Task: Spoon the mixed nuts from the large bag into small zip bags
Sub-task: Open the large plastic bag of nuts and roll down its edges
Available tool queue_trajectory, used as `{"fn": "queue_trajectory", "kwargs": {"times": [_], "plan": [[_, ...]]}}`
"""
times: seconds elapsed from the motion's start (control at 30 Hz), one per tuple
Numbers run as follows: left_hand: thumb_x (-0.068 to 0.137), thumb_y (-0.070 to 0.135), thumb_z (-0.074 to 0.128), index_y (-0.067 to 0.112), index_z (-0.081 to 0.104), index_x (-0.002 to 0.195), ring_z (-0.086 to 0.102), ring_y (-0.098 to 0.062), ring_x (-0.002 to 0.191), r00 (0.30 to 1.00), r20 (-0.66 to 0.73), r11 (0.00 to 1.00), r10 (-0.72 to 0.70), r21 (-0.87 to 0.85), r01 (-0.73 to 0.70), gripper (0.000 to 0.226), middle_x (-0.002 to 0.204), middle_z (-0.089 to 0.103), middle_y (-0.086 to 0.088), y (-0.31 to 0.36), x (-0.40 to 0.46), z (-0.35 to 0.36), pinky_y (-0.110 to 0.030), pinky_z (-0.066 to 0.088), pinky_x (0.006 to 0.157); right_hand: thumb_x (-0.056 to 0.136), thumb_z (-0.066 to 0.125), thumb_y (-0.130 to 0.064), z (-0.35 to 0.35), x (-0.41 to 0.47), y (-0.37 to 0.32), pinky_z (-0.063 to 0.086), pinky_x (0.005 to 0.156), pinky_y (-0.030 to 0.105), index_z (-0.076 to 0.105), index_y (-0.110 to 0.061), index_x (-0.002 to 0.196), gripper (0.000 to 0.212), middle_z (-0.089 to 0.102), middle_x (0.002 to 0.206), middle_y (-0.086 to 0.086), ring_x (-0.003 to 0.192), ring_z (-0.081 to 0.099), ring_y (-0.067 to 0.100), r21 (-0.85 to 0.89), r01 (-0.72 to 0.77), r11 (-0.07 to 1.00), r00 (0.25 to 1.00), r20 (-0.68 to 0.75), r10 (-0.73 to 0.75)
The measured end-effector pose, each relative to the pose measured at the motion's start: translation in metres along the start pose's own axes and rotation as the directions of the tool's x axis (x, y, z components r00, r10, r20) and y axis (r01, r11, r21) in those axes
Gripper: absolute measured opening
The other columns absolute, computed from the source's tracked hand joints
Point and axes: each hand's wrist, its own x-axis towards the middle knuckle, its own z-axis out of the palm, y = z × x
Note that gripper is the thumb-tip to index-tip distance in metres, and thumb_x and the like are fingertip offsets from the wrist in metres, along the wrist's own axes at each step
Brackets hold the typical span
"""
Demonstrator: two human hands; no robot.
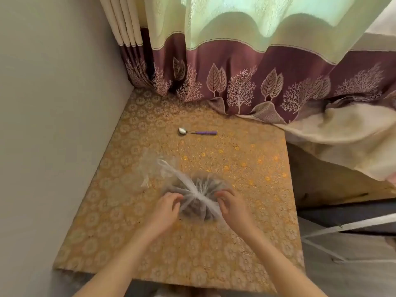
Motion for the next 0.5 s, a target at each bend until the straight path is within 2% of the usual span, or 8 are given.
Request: {"fn": "queue_trajectory", "kwargs": {"times": [0.07, 0.13, 0.2, 0.27, 0.37, 0.43, 0.5], "plan": [[0.097, 0.013, 0.044, 0.012, 0.057, 0.123, 0.049, -0.015, 0.114, 0.997, -0.037, 0.998, 0.066, 0.025, -0.065, 0.030, 0.123, 0.054, -0.002, 0.005, 0.016, 0.008, -0.027, 0.039, 0.099, 0.097, 0.045, -0.017, 0.006, 0.016, 0.001, 0.036, 0.103, 0.031, 0.055, -0.016, 0.130, 0.034, 0.049, 0.138, -0.001, 0.126, 0.042, 0.018, -0.208, 0.140, 0.968, 0.990, 0.048, -0.133], [0.097, 0.015, 0.044, 0.012, 0.056, 0.123, 0.048, -0.015, 0.114, 0.994, -0.041, 0.993, 0.103, 0.059, -0.101, 0.029, 0.124, 0.054, -0.002, 0.011, 0.029, 0.017, -0.030, 0.039, 0.100, 0.096, 0.046, -0.021, 0.014, 0.033, 0.008, 0.029, 0.111, 0.038, 0.040, -0.020, 0.142, 0.046, 0.039, 0.149, 0.000, 0.136, 0.032, 0.021, -0.366, 0.238, 0.900, 0.970, 0.137, -0.200], [0.097, 0.017, 0.043, 0.013, 0.055, 0.124, 0.048, -0.014, 0.114, 0.990, -0.051, 0.989, 0.131, 0.081, -0.127, 0.029, 0.125, 0.053, -0.001, 0.006, 0.040, 0.030, -0.031, 0.039, 0.100, 0.096, 0.046, -0.025, 0.026, 0.046, 0.017, 0.027, 0.110, 0.040, 0.030, -0.022, 0.147, 0.054, 0.038, 0.149, 0.001, 0.135, 0.031, 0.022, -0.462, 0.263, 0.847, 0.961, 0.205, -0.186], [0.097, 0.021, 0.042, 0.017, 0.055, 0.123, 0.047, -0.013, 0.115, 0.981, -0.069, 0.976, 0.183, 0.131, -0.173, 0.029, 0.124, 0.053, 0.002, -0.002, 0.051, 0.038, -0.031, 0.039, 0.100, 0.095, 0.046, -0.025, 0.037, 0.056, 0.028, 0.029, 0.104, 0.038, 0.033, -0.021, 0.145, 0.051, 0.047, 0.141, 0.001, 0.129, 0.035, 0.021, -0.549, 0.285, 0.785, 0.956, 0.225, -0.189], [0.095, 0.031, 0.048, 0.021, 0.057, 0.118, 0.049, -0.012, 0.110, 0.968, -0.079, 0.962, 0.237, 0.161, -0.222, 0.027, 0.116, 0.054, 0.007, -0.009, 0.063, 0.046, -0.036, 0.040, 0.098, 0.095, 0.046, -0.021, 0.048, 0.070, 0.040, 0.028, 0.095, 0.035, 0.059, -0.019, 0.120, 0.029, 0.057, 0.127, -0.003, 0.117, 0.040, 0.019, -0.547, 0.339, 0.765, 0.940, 0.176, -0.291], [0.089, 0.041, 0.054, 0.026, 0.057, 0.112, 0.050, -0.013, 0.104, 0.968, -0.077, 0.965, 0.240, 0.123, -0.230, 0.027, 0.107, 0.049, 0.011, -0.011, 0.070, 0.045, -0.035, 0.041, 0.095, 0.094, 0.051, -0.023, 0.050, 0.079, 0.044, 0.027, 0.085, 0.034, 0.068, -0.016, 0.104, 0.021, 0.062, 0.116, -0.003, 0.102, 0.044, 0.018, -0.429, 0.350, 0.833, 0.935, 0.099, -0.342], [0.083, 0.050, 0.058, 0.035, 0.049, 0.104, 0.048, -0.010, 0.098, 0.962, -0.072, 0.961, 0.265, 0.101, -0.257, 0.026, 0.101, 0.044, 0.017, -0.013, 0.077, 0.042, -0.029, 0.039, 0.089, 0.090, 0.060, -0.023, 0.045, 0.090, 0.043, 0.031, 0.079, 0.034, 0.072, -0.013, 0.097, 0.017, 0.066, 0.098, 0.003, 0.087, 0.042, 0.016, -0.246, 0.343, 0.907, 0.938, 0.043, -0.343]]}}
